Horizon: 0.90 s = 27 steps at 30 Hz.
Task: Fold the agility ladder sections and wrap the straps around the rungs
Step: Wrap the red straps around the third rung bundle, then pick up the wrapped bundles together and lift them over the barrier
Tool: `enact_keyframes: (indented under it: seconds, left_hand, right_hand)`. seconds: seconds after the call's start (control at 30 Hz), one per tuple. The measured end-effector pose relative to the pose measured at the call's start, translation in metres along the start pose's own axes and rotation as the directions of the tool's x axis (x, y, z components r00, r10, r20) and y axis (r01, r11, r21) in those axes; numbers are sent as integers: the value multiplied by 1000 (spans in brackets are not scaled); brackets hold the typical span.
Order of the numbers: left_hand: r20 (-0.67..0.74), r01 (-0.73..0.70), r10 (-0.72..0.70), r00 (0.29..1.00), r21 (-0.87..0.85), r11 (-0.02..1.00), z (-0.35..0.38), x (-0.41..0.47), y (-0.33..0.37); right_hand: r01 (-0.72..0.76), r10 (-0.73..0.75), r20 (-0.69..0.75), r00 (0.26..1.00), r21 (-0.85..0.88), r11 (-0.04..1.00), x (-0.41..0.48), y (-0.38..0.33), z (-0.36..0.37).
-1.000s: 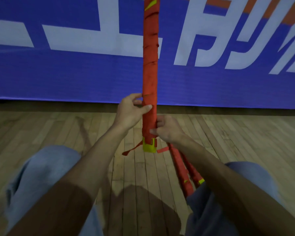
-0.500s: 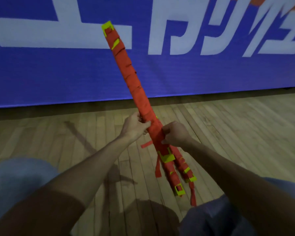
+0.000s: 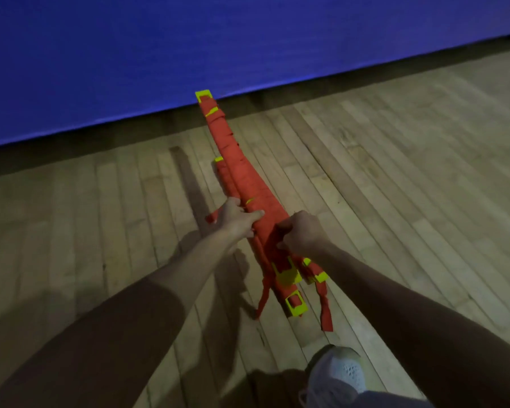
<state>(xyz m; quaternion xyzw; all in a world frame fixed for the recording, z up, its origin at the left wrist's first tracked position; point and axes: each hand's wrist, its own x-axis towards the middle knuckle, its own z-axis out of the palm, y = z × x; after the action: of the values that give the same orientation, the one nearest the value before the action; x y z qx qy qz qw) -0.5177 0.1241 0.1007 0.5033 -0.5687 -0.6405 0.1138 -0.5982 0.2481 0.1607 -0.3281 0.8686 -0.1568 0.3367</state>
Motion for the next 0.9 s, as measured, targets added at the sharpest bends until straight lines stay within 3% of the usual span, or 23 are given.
enact_keyframes:
  seconds: [0.27,0.53,0.7,0.8,0.9]
  left_hand:
    - [58,187,-198,978,153,970,41,32,-78]
    - [117,63,-140,983,503,862,39,39,-83]
    - [82,89,-176,981,614,784,34,47,-75]
    - [17,152,-193,981,551,821,26,57,-67]
    - [-21,162,-171,985,458,874,20,76,-61]
  right_hand:
    - [-85,91,126,988,-53,995,41,69,53]
    - [-44,65,111,992,-182,982,57,86,82]
    - [18,55,223,973,-314,949,73,81,55]
    - [-53,67,74,995,-173,983,98,82,41]
    - [-32,25,-114,993,-65,997,127,81,42]
